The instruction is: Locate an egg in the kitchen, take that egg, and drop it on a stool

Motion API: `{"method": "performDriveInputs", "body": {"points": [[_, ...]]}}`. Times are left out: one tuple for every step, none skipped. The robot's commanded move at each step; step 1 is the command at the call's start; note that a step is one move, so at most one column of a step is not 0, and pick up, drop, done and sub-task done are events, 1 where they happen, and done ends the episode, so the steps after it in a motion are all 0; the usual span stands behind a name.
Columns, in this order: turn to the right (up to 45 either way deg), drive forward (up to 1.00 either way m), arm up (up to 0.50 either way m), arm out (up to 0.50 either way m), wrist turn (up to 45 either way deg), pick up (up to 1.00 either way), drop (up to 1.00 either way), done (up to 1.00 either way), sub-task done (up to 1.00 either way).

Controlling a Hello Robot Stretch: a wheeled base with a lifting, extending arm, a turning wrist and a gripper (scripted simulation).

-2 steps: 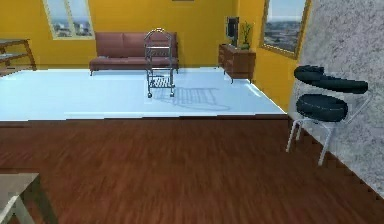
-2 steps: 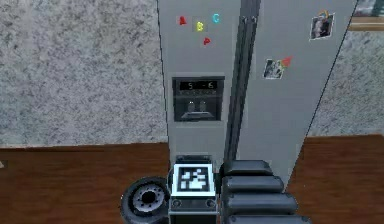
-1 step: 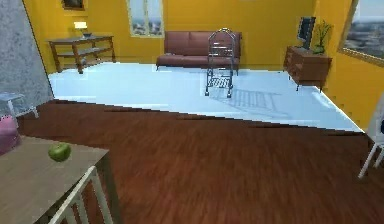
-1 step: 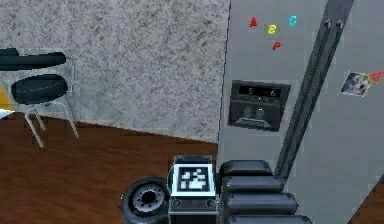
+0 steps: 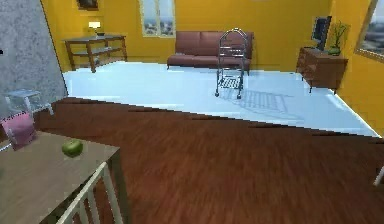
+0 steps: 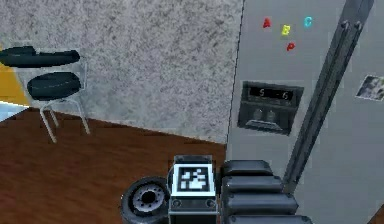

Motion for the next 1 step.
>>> {"method": "performDriveInputs", "body": {"points": [[0.0, 0.45, 0.00, 0.00, 0.0, 0.00, 0.00, 0.00, 0.00]]}}
